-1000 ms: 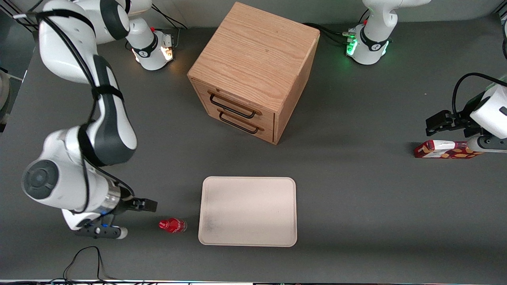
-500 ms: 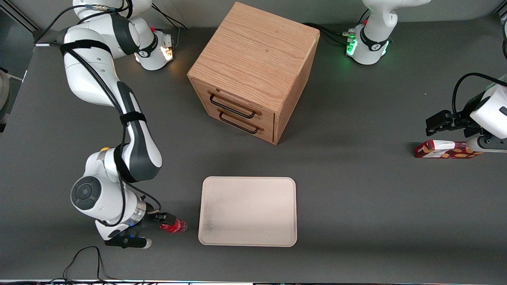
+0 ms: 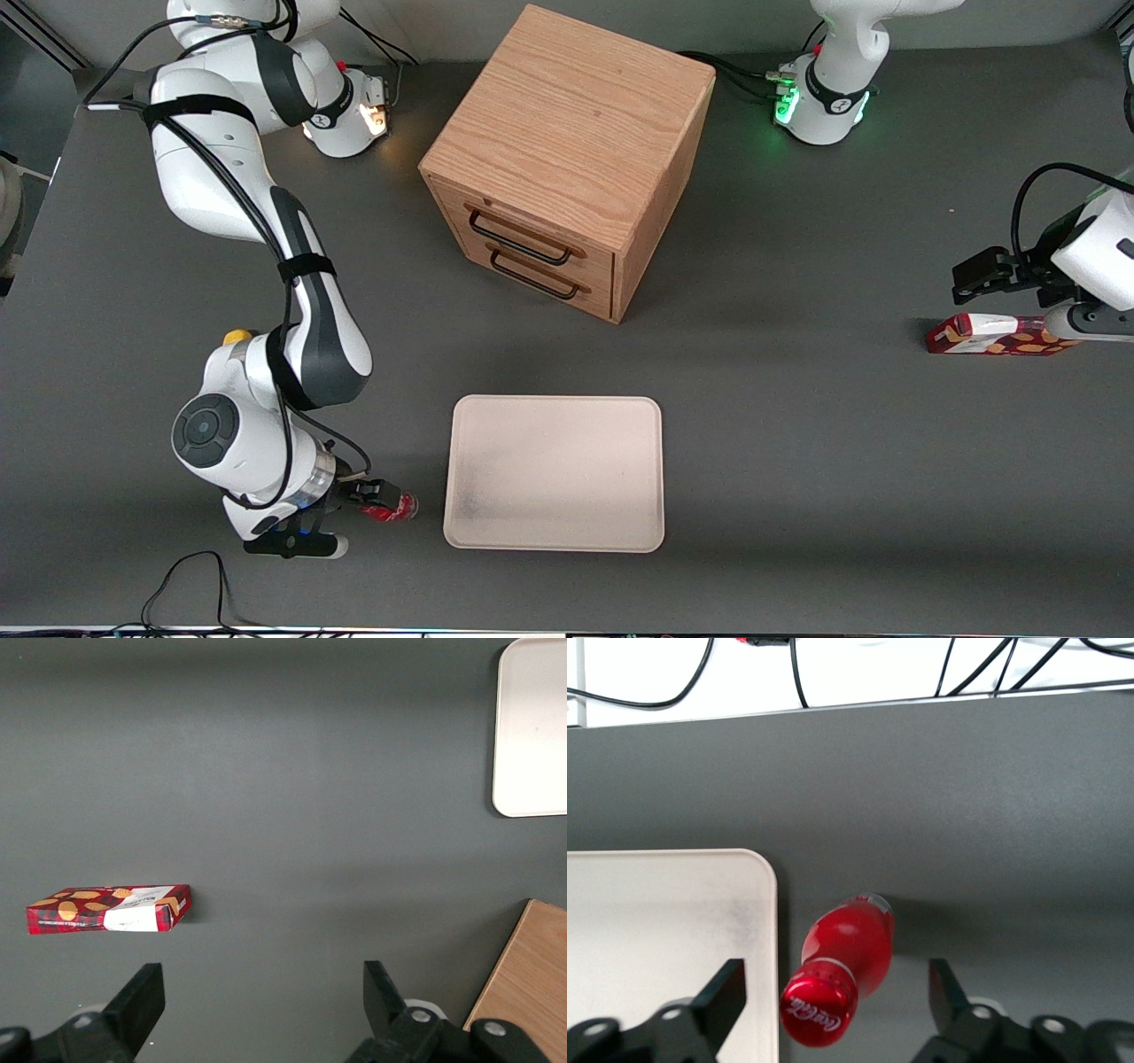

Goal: Place coke bottle on tray
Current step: 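Close the right gripper around the red Coca-Cola bottle's body, then lift the bottle and carry it over the white tray's rim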

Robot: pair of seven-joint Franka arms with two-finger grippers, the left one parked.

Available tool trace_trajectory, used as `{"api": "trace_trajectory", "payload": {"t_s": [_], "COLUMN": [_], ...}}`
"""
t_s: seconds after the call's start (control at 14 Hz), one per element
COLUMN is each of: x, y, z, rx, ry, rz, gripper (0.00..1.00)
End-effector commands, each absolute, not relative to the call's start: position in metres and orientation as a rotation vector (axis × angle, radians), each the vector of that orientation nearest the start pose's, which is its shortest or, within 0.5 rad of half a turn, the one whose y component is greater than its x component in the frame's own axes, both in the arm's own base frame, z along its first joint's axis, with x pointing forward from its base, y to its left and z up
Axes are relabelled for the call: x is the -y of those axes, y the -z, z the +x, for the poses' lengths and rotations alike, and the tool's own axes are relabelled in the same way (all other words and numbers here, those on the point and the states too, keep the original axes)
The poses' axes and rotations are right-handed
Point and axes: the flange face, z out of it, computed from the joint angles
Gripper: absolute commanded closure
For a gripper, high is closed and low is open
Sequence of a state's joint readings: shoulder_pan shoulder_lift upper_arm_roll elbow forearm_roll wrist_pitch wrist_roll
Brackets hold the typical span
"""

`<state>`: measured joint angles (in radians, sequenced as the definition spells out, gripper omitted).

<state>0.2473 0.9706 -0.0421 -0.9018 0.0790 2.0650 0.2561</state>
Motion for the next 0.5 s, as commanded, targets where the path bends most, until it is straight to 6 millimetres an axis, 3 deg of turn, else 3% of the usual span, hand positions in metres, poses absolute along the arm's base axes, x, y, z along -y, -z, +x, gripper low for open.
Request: {"api": "trace_trajectory", "payload": {"t_s": [0.0, 0.21, 0.43], "x": [-0.183, -0.183, -0.192], "y": [-0.322, -0.316, -0.311], "z": [0.790, 0.789, 0.787], "rx": [-0.065, -0.072, -0.059], "ry": [0.322, 0.315, 0.313], "rz": [-3.029, -3.025, -2.998], "gripper": [0.19, 0.25, 0.51]}}
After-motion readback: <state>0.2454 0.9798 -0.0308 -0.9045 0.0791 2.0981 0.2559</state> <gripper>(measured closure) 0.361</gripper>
